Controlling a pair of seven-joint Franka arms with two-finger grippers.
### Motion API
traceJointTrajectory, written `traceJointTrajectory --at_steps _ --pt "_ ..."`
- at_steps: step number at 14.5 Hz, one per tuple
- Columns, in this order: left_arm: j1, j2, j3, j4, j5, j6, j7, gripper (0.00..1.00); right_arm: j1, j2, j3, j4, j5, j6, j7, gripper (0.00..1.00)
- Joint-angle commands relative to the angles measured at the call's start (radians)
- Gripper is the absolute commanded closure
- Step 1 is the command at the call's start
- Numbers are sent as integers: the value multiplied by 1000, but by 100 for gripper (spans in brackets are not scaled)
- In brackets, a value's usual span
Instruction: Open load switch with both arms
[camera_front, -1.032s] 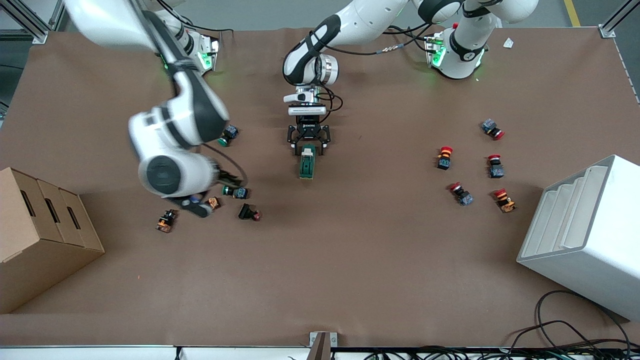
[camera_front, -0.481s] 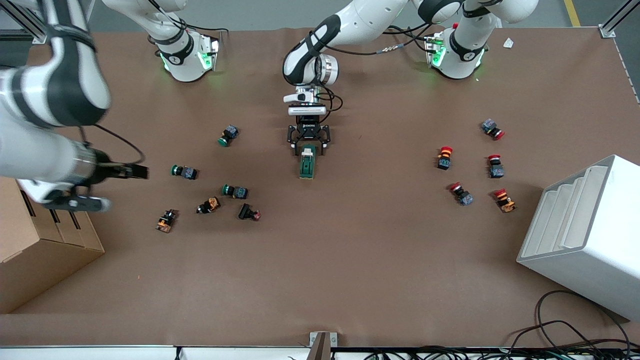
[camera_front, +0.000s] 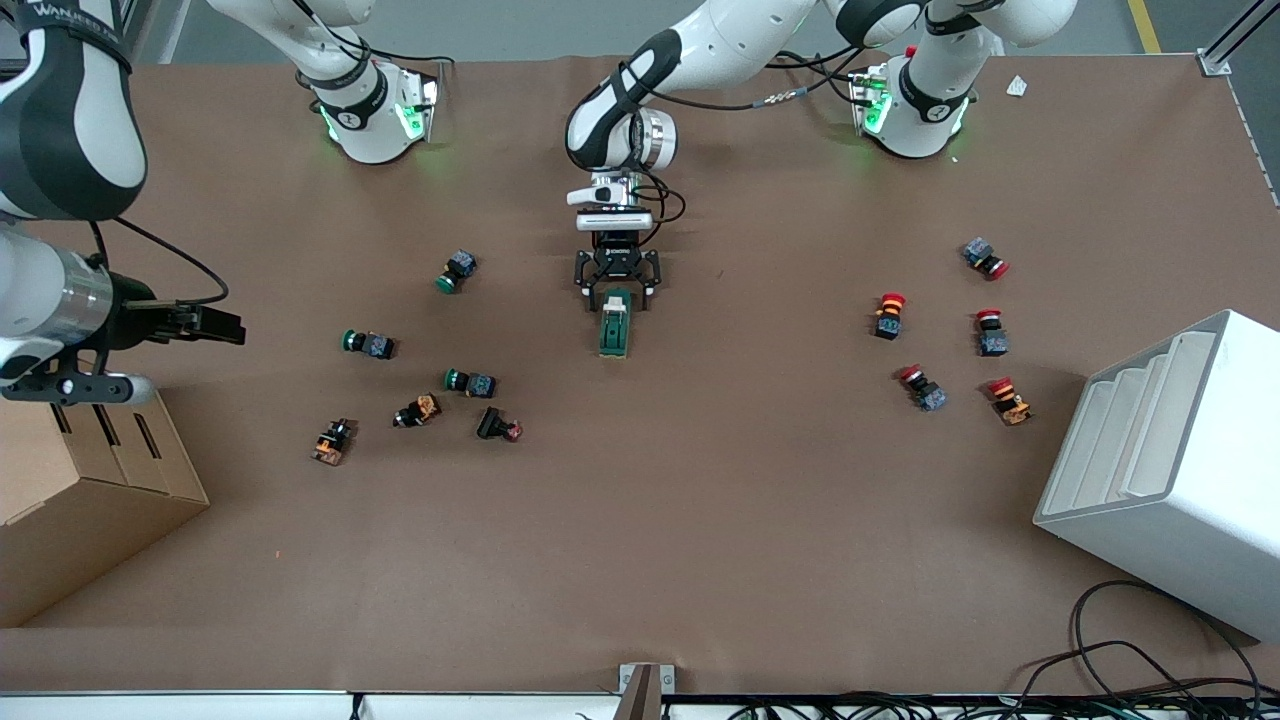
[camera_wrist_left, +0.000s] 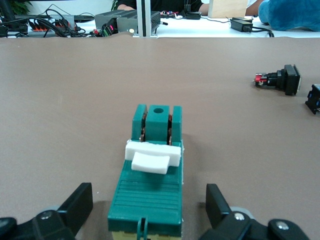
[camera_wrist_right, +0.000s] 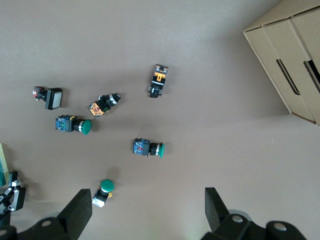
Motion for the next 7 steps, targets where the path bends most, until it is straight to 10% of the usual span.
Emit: traceJointTrajectory --at_steps 1,7 --pt "-12 10 -7 12 -42 20 -21 1 -19 -2 11 88 4 -76 -4 0" --pt "-6 -5 -7 32 -117 20 71 10 -11 -1 13 170 62 -195 8 0"
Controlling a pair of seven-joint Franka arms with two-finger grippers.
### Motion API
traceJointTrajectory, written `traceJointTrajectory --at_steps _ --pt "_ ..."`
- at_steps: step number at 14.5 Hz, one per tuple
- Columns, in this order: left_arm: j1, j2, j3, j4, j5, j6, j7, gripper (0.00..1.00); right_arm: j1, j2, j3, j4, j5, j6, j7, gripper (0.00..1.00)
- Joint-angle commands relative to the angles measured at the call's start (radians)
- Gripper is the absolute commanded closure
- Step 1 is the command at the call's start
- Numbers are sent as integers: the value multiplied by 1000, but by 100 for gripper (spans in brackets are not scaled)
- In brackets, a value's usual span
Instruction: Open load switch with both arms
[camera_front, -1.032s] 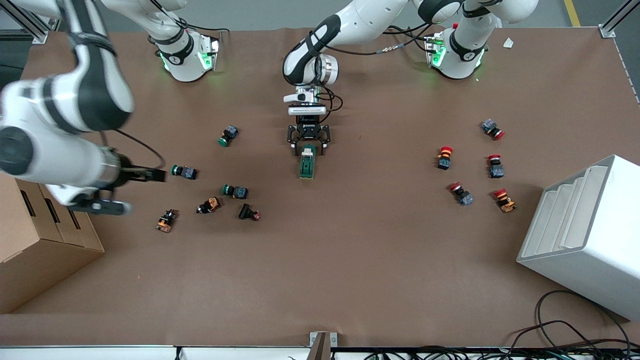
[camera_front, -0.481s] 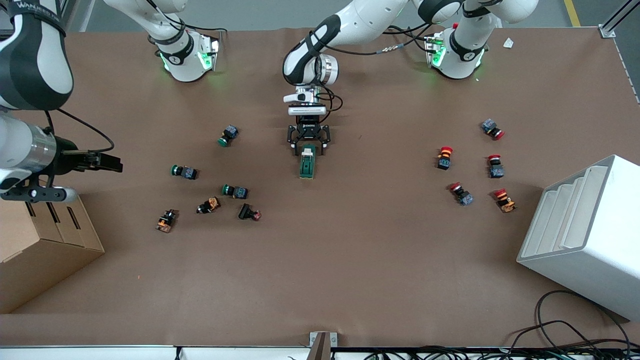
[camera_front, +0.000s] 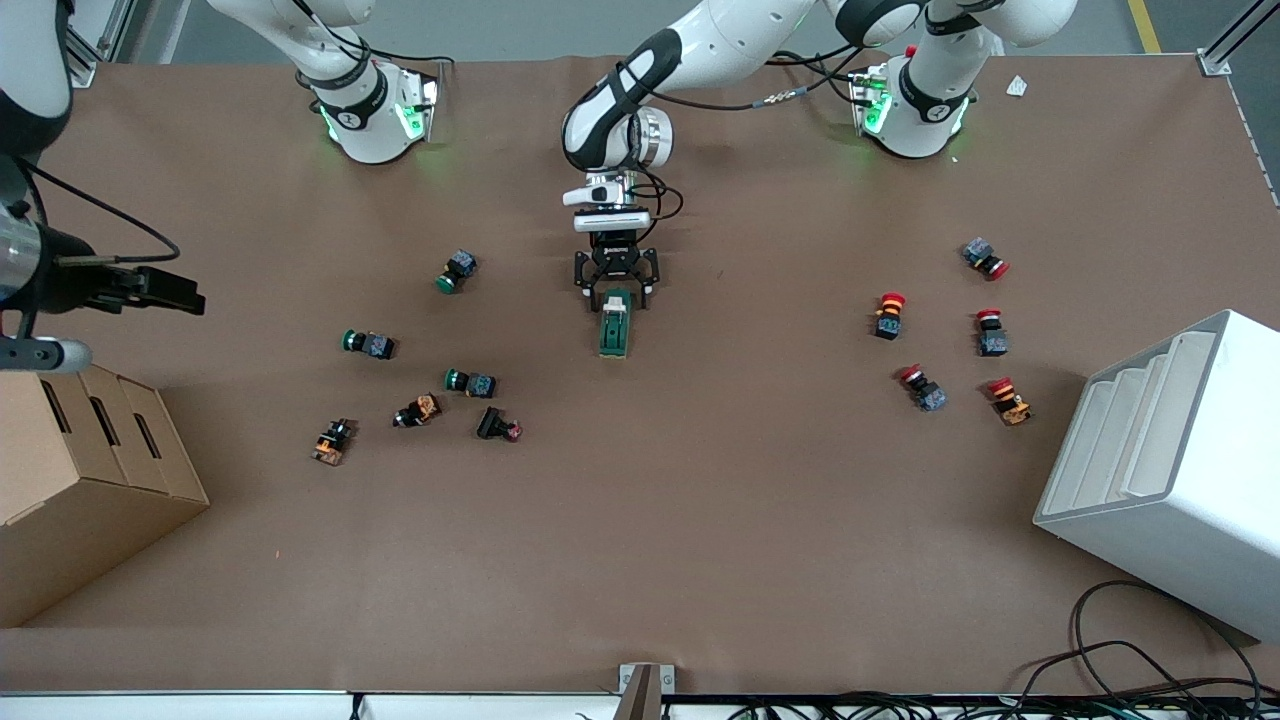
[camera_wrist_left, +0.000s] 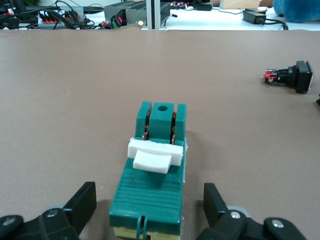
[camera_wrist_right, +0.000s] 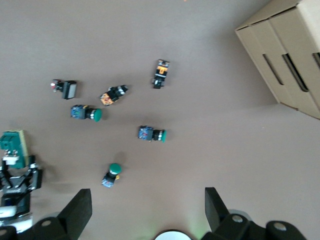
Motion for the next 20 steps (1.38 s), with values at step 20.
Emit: traceJointTrajectory --at_steps 20 --pt "47 -195 -4 188 -570 17 476 19 105 -320 -100 -319 4 78 -1 0"
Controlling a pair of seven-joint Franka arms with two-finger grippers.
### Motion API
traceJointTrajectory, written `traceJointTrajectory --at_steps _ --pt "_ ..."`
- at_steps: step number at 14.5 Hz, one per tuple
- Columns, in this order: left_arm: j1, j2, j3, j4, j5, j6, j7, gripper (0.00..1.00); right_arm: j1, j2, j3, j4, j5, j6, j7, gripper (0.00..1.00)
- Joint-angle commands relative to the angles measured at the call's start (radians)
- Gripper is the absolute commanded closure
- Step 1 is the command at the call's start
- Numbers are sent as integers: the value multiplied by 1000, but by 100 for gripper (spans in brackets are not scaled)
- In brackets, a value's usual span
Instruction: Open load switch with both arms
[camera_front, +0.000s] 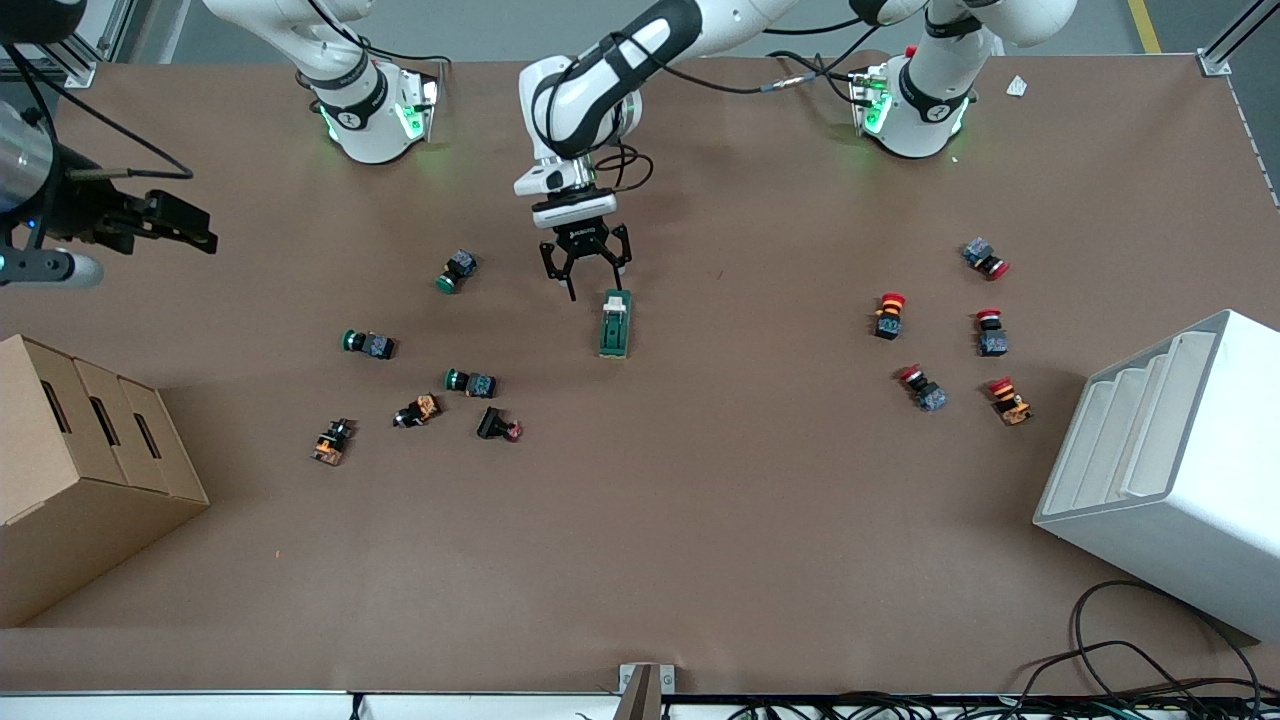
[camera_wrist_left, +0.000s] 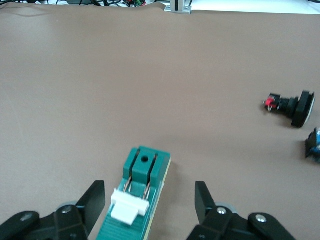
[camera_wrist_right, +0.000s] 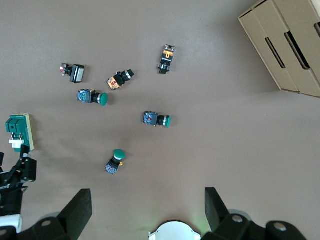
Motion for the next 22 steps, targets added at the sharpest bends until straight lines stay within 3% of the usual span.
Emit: traceJointTrajectory --at_steps 1,7,16,22 --pt "61 -113 -1 -11 -136 5 127 19 -15 -96 9 -88 -9 25 -2 0" --pt "264 -299 -1 47 -463 5 518 14 -18 -144 3 -108 -6 22 1 0" --pt "624 -431 -4 96 -763 -3 1125 8 -52 -141 22 -107 3 31 -4 0" --pt "811 -458 -5 150 -902 -67 1441 5 -47 -146 19 -107 32 13 -4 0"
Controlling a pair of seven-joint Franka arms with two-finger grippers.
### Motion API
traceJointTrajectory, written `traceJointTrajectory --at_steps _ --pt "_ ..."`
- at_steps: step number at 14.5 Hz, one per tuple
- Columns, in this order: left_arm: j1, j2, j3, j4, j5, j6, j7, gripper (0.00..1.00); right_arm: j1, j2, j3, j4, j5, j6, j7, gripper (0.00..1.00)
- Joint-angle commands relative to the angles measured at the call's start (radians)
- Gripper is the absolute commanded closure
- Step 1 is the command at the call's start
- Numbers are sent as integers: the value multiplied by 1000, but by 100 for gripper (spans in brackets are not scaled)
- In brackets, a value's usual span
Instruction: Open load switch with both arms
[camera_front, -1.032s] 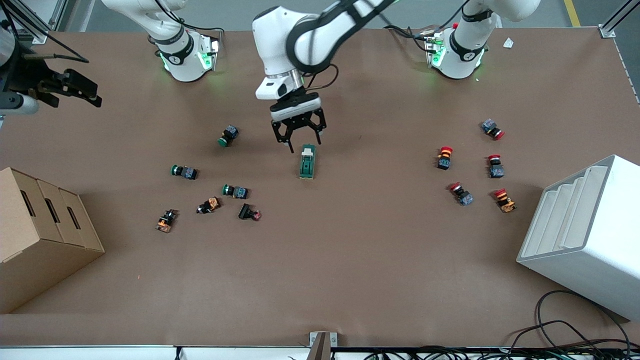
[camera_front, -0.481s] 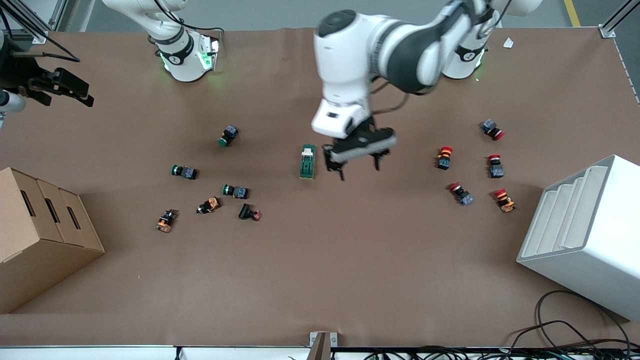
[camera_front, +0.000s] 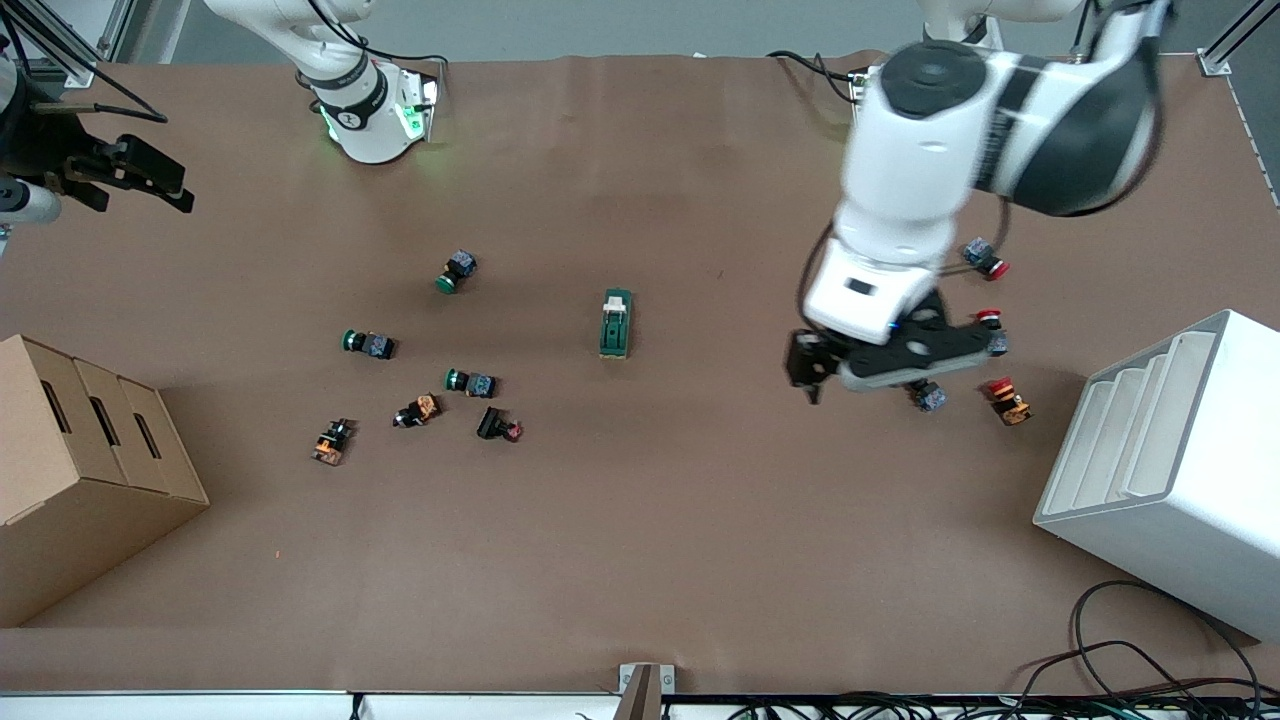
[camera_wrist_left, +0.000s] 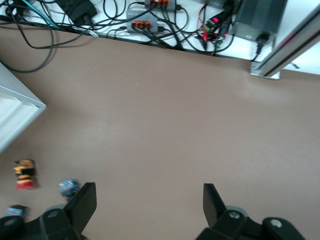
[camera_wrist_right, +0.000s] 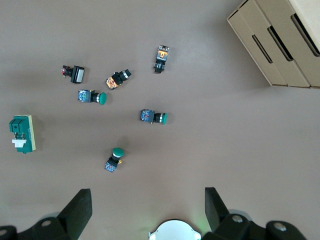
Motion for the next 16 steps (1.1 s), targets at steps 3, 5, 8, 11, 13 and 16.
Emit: traceJointTrajectory --at_steps 3,5,8,11,13,16 --pt "111 -15 -14 56 -111 -86 194 3 -14 -26 4 -26 26 5 -3 0" --pt "158 -45 -2 67 -168 -112 242 0 -12 -26 5 -26 26 6 -5 0" --pt "204 -95 9 52 -210 -129 338 0 -9 -24 5 -26 26 20 -6 0" --pt "221 -151 86 38 -260 -221 494 0 -4 -24 7 -24 13 31 -17 0" --pt "221 -197 166 -3 -331 -267 585 0 3 -24 7 -23 -1 31 -26 0" --pt "220 -286 219 -104 -331 -275 699 0 16 -24 4 -24 -6 29 -28 0"
